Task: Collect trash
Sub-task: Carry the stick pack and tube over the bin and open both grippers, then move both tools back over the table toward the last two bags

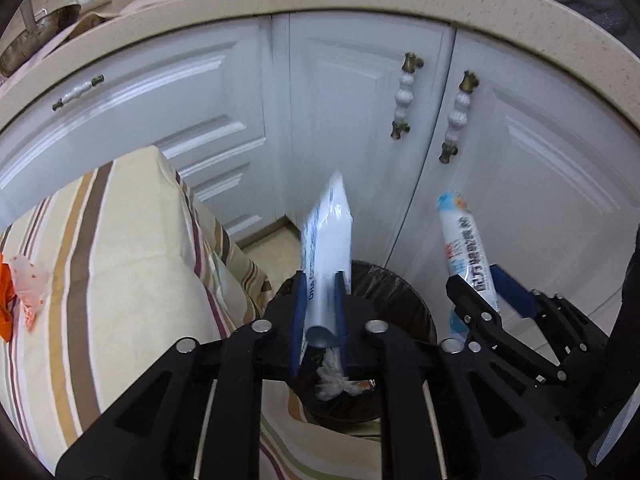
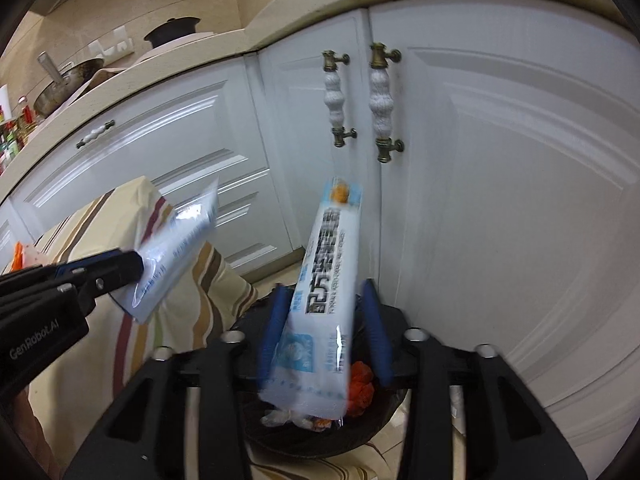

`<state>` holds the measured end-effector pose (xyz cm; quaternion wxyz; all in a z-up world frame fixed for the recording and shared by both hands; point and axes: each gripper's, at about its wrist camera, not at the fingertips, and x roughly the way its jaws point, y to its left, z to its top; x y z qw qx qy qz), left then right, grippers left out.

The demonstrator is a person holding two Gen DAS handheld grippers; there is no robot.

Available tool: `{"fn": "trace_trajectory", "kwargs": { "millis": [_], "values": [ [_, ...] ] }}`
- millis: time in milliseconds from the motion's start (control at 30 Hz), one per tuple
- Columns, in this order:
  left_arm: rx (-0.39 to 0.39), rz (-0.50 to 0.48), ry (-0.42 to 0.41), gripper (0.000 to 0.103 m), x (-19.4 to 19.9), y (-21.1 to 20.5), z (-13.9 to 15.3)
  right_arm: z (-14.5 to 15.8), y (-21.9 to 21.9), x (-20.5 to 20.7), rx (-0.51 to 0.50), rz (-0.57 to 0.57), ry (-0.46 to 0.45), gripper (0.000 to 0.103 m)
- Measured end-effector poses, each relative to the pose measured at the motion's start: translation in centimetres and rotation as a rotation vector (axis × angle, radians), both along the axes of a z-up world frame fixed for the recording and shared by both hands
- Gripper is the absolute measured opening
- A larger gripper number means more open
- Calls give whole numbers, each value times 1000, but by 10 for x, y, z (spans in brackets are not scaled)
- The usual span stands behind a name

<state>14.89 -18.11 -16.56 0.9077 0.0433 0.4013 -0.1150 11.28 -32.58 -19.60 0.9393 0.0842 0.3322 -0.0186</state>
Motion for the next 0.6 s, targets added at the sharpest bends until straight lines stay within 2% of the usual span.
{"fn": "trace_trajectory", "kwargs": {
  "millis": [100,167,200,400,600],
  "values": [
    [-3,2,21,24,4,-2,-4,-1,-3,3,4,-7,3,50],
    [-5,2,10,42,2,-2,-2,0,-3,2,4,-9,4,50],
    [-6,2,-1,44,-1,-2,-1,0,-3,2,4,-9,4,50],
    [-16,10,-18,46,-9,11,11,10,3,-4,-4,-7,-1,50],
    [-19,73,-64,49,-21,50,31,25,23,-7,-7,18,-24,50]
  ]
}}
